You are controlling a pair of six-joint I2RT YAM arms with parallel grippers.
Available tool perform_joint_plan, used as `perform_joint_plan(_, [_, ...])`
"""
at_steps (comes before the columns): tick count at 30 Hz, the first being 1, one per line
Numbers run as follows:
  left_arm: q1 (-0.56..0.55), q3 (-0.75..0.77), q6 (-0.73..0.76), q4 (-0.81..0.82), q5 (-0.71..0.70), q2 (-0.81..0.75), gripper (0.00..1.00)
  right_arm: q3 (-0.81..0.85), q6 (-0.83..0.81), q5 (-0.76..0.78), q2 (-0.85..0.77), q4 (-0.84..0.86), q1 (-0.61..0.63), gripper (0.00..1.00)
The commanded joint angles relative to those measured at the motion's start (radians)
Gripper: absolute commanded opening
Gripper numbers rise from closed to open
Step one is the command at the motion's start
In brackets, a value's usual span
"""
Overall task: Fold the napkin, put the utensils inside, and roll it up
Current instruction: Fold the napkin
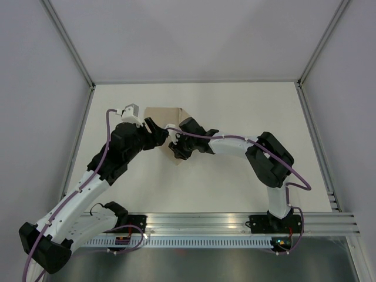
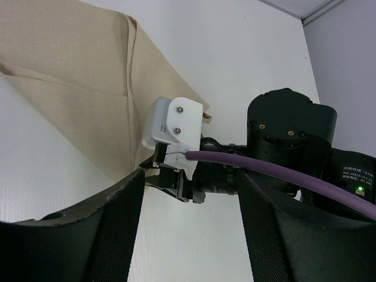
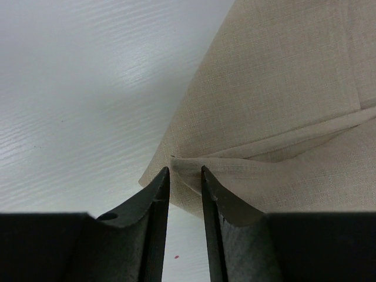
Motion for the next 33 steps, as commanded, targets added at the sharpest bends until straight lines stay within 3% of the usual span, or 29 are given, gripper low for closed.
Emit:
perform_joint_plan(1, [0.003,0.031,-0.029,0.014,-0.037,-0.011,0.69,-0.018,-0.012,-0.049,-0.045,0.009,0.005,0.34])
perform_joint_plan(18, [0.006,0.06,-0.078,0.005,-0.142,0.017,0.7,-0.024,0.034,-0.091,-0.126,-0.002,-0.041,0.34])
perform_joint_plan(25, [0.026,0.032,-0.135,0.017,-0.182,0.06,0.71,-0.021,0.047,-0.125,-0.153,-0.022,-0.155,0.34])
perform_joint_plan(33, [0.041,0.031,-0.113,0.135,-0.051,0.216,0.67,-0.039,0.024,-0.151,-0.176,-0.029,-0.314,0.34])
